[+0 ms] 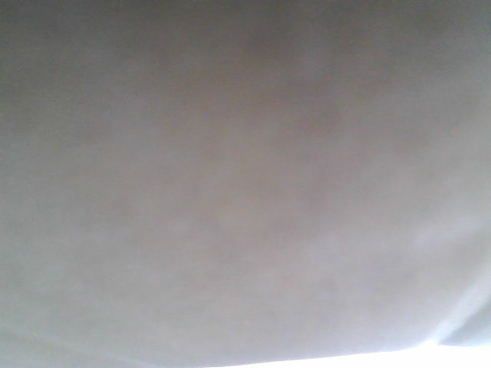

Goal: Grab box from left shelf to table start
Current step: 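Hold the box with both grippers while the base drives to the table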

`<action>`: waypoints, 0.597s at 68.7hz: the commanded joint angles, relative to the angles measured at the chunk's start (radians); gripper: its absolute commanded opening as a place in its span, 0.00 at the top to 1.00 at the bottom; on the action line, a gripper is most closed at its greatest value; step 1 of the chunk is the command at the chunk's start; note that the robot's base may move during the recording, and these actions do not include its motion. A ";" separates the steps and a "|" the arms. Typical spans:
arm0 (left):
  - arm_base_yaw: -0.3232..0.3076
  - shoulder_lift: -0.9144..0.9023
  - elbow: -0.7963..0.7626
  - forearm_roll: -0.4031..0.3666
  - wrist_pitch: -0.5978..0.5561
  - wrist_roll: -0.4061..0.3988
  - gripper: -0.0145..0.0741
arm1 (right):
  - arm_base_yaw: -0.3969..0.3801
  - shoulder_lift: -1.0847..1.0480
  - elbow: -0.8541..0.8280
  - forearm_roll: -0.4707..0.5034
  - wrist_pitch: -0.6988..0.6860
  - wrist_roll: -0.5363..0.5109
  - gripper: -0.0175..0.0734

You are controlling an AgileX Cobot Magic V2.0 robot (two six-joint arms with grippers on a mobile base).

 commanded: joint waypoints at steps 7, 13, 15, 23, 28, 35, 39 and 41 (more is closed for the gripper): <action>-0.006 0.013 -0.008 0.030 0.060 0.016 0.94 | 0.000 0.010 -0.030 0.026 -0.078 0.002 0.74; -0.006 0.013 -0.008 0.030 0.060 0.016 0.94 | 0.000 0.010 -0.030 0.026 -0.078 0.002 0.74; -0.006 0.013 -0.008 0.030 0.060 0.016 0.94 | 0.000 0.010 -0.030 0.026 -0.078 0.002 0.74; -0.006 0.013 -0.008 0.030 0.060 0.016 0.94 | 0.000 0.010 -0.030 0.026 -0.078 0.002 0.74; -0.006 0.013 -0.008 0.030 0.060 0.016 0.94 | 0.000 0.010 -0.030 0.026 -0.078 0.002 0.74; -0.006 0.013 -0.008 0.030 0.060 0.016 0.94 | 0.000 0.010 -0.030 0.026 -0.078 0.002 0.74; -0.006 0.013 -0.008 0.030 0.060 0.016 0.94 | 0.000 0.010 -0.030 0.026 -0.078 0.002 0.74; -0.006 0.013 -0.008 0.030 0.060 0.016 0.94 | 0.000 0.010 -0.030 0.026 -0.078 0.002 0.74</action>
